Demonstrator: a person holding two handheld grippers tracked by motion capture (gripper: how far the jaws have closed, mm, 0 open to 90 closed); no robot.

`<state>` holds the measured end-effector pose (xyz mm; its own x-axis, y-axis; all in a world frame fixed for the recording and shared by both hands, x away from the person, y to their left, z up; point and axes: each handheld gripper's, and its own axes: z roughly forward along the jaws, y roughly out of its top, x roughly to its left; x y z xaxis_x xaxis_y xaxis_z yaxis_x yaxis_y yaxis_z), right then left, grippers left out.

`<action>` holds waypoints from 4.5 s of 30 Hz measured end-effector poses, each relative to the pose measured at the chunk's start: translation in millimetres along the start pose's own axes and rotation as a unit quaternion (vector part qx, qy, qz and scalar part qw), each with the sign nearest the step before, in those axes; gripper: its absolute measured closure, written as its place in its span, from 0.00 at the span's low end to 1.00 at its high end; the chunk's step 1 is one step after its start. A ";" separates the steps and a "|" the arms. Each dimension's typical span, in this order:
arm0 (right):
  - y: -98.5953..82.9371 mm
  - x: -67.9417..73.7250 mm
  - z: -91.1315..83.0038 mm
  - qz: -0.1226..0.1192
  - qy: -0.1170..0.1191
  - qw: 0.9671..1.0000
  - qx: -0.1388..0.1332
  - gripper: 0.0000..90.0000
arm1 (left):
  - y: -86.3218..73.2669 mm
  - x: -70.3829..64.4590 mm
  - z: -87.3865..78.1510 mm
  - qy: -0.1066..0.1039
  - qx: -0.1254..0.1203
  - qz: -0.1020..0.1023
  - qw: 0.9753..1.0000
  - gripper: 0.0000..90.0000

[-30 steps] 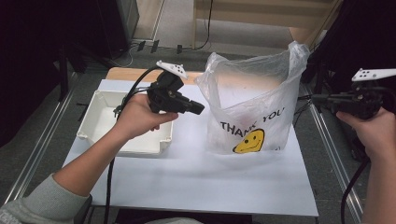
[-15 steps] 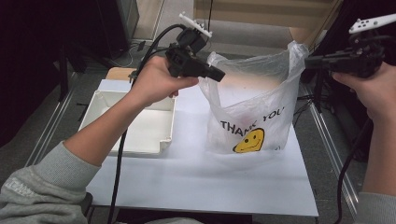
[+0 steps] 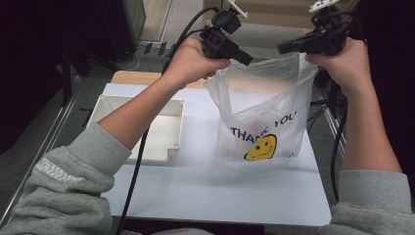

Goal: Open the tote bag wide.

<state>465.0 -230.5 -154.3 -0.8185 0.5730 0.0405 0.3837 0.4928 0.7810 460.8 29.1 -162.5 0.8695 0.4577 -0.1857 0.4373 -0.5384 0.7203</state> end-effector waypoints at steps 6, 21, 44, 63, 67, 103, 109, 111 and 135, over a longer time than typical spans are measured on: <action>18.1 -1.3 30.9 0.014 -0.008 1.000 0.020 1.00 | 1.5 4.4 10.8 -0.004 0.003 -0.012 1.000 0.99; -21.0 -9.8 59.9 0.031 -0.009 0.996 0.080 1.00 | -14.4 5.6 29.0 -0.002 0.018 -0.016 1.000 0.99; -96.0 -1.3 34.4 0.076 -0.021 0.990 0.113 1.00 | -8.4 -5.8 73.3 -0.011 0.032 -0.021 0.999 0.97; -142.7 9.3 24.8 0.110 -0.030 0.987 0.116 1.00 | -68.8 -5.8 92.8 -0.032 0.060 -0.040 0.997 0.96; -150.5 13.5 23.3 0.110 -0.033 0.986 0.118 1.00 | -77.2 -8.4 93.3 -0.036 0.062 -0.041 0.997 0.96; -215.9 8.1 24.5 0.174 -0.044 0.980 0.085 1.00 | -132.6 -3.7 122.4 -0.042 0.059 -0.077 0.994 0.92; -230.2 12.1 31.9 0.184 -0.043 0.978 0.085 1.00 | -148.1 5.9 128.9 -0.037 0.051 -0.095 0.993 0.92; -234.5 13.1 34.5 0.186 -0.042 0.978 0.082 1.00 | -151.9 8.1 131.7 -0.038 0.051 -0.101 0.993 0.92; -272.4 24.8 72.7 0.178 -0.051 0.981 0.064 1.00 | -180.7 15.7 160.7 -0.012 0.079 -0.107 0.991 0.93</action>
<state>371.2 -303.0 -411.4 -0.5777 0.7836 0.2287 0.6932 0.3230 0.6443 432.4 19.8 -403.0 0.7579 0.5574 -0.3391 0.6404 -0.5362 0.5499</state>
